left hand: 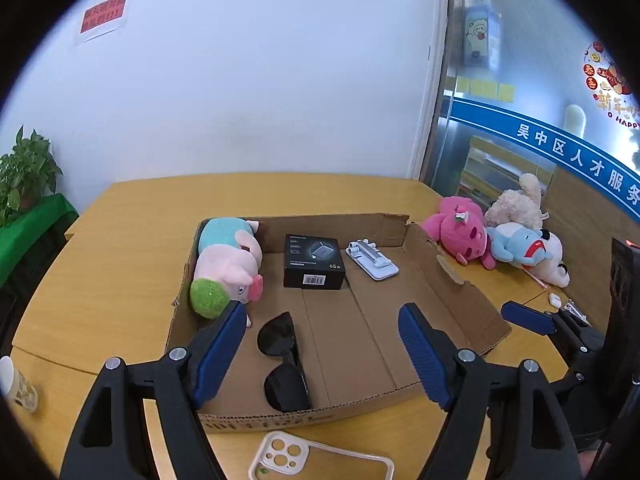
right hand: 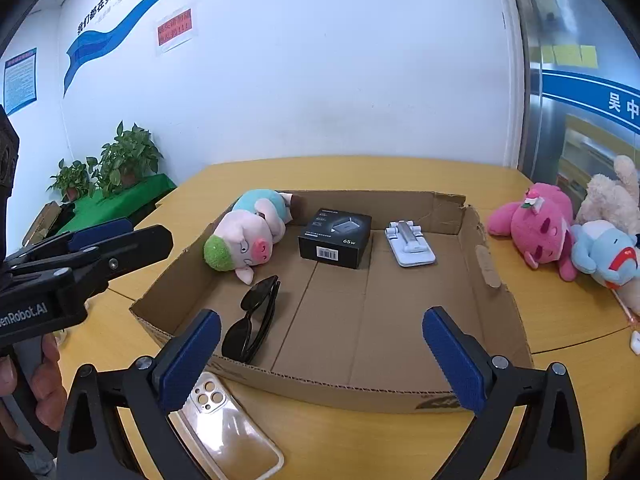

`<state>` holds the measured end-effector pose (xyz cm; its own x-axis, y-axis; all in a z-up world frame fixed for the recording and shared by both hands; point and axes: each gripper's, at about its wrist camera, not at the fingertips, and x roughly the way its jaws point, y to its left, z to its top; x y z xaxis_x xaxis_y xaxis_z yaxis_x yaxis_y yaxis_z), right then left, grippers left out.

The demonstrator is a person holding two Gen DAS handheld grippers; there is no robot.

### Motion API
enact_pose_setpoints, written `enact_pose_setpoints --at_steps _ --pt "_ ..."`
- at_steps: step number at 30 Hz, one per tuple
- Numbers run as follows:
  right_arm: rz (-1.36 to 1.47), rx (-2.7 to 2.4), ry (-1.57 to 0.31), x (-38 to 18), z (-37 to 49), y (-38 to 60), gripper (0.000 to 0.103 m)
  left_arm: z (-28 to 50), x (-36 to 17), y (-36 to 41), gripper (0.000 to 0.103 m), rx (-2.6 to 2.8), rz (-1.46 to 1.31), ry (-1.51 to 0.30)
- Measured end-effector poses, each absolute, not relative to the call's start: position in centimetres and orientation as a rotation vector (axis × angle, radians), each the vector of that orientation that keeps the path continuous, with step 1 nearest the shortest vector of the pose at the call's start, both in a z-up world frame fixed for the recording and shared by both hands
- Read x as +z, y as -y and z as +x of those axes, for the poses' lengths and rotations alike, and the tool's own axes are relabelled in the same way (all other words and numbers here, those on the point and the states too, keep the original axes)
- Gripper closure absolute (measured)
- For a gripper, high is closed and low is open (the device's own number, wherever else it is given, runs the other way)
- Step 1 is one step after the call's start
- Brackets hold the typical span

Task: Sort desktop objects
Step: 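Move the right gripper down toward the clear phone case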

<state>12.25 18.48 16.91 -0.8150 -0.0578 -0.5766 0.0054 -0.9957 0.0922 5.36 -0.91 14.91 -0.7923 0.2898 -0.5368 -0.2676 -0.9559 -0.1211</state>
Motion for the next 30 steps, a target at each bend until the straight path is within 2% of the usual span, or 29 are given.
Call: enact_pose_setpoints --at_steps 12,18,22,24,26,27,29,30 --pt "0.922 -2.950 0.151 16.6 14.8 -18.7 0.000 8.5 12.3 1.6 0.025 2.705 -0.869 0.006" --pt "1.120 -2.717 0.168 10.5 16.5 -16.8 0.001 8.8 7.2 3.7 0.025 2.642 -1.052 0.057" --pt "1.288 -2.591 0.234 5.7 16.5 -15.9 0.014 8.1 3.9 4.8 0.025 2.593 -1.166 0.086" --pt "1.329 -2.567 0.208 4.2 16.2 -15.2 0.016 7.5 2.4 5.5 0.025 2.568 -1.212 0.112" --pt "1.353 -2.555 0.182 3.3 15.9 -14.8 0.025 7.0 1.1 6.0 0.026 2.558 -1.266 0.117" --pt "1.365 -2.549 0.175 2.9 15.7 -14.6 0.029 6.8 0.5 6.2 0.029 2.561 -1.298 0.120" --pt "1.382 -2.540 0.151 2.0 15.6 -14.6 0.044 6.8 -0.3 6.4 0.046 2.530 -1.335 0.136" --pt "1.364 -2.563 0.128 2.0 15.7 -14.6 0.048 6.8 -0.6 6.4 0.047 2.517 -1.344 0.142"
